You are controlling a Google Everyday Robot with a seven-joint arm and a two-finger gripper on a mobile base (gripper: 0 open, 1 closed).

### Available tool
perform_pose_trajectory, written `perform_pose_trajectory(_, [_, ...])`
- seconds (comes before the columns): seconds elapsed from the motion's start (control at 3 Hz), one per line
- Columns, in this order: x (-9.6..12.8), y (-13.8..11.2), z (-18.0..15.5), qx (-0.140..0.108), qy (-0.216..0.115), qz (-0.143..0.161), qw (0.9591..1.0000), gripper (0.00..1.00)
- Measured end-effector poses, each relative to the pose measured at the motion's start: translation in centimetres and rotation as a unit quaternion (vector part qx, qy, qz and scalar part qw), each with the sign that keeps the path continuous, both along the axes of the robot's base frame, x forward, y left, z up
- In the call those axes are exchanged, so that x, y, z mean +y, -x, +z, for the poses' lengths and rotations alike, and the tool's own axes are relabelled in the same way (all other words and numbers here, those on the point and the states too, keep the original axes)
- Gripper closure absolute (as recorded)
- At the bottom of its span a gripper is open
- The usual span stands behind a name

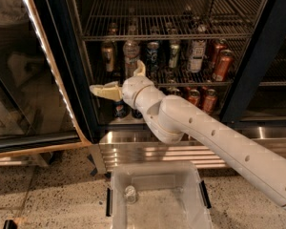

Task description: Pick orange can from middle shelf of fridge

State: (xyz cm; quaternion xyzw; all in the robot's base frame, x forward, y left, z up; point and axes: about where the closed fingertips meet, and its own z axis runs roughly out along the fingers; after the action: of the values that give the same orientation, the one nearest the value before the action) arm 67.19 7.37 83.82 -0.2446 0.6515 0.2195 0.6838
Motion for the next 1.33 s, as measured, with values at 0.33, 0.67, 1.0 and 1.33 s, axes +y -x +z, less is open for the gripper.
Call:
perform_pose_trajectory(0.33, [1.1,-0.5,-1.3,0.016,0.004,-0.020,0.9997,0.00])
perform_pose_trajectory(0.67, [1.5,-1.1,-2.5,0.026,0.010,-0.044,0.9987,0.00])
perform_pose_trajectory(1.0, [1.8,-1.6,-3.5,0.028,0.010,-0.071,0.9971,0.16])
perform_pose_trajectory(1.33, [1.8,-2.1,-4.4,0.026,0.007,-0.092,0.9954,0.23])
